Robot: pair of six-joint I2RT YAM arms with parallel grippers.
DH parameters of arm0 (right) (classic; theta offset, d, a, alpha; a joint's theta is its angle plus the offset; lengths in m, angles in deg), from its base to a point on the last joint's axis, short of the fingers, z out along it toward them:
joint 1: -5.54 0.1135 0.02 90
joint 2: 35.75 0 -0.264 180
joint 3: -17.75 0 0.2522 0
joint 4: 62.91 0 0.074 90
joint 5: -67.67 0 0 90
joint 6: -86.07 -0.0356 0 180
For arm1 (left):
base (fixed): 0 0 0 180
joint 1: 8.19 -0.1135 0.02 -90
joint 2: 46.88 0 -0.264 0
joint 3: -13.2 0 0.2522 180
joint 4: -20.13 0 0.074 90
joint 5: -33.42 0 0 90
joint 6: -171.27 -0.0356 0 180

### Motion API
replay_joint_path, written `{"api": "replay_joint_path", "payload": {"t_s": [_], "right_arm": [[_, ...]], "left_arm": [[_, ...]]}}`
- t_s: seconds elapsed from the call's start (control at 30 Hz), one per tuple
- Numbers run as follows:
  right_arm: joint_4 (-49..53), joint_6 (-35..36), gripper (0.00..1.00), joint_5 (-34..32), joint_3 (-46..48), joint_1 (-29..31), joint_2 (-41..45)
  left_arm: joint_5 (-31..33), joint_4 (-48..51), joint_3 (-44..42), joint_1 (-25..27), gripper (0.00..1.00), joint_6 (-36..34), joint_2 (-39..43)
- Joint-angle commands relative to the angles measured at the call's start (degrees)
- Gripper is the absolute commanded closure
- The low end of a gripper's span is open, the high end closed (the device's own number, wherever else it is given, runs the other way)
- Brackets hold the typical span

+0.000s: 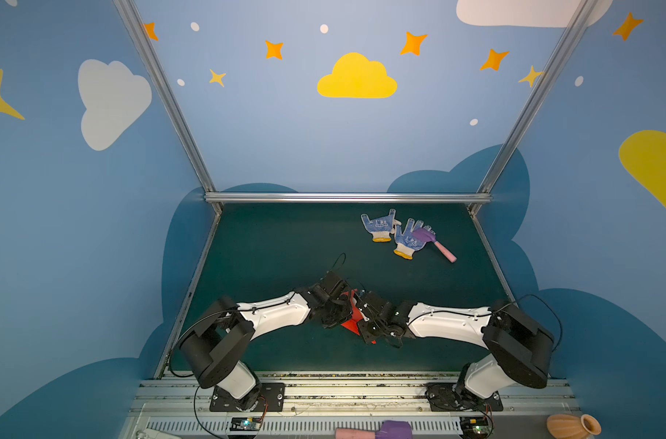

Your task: Fold a paper plane with a square sheet of paper (fold left side to right side)

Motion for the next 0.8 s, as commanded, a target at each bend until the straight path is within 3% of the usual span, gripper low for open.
{"api": "replay_joint_path", "payload": {"t_s": [0.0,0.27,0.77], "right_arm": [[1.54,-0.31,0.71,-0.93,0.17,0.28,1.96],[2.81,-0.38,0.66,-1.07,-0.90,0.28,2.97],[3.11,-0.86,0.70,-0.97,-1.42,0.28,3.10]], "left_arm": [[0.29,1.45,1.63,0.07,0.96,-0.48,-0.62],[0.54,1.76,1.62,0.09,0.96,-0.74,-0.62],[0.60,1.84,1.62,0.27,0.96,-0.92,-0.95]]}}
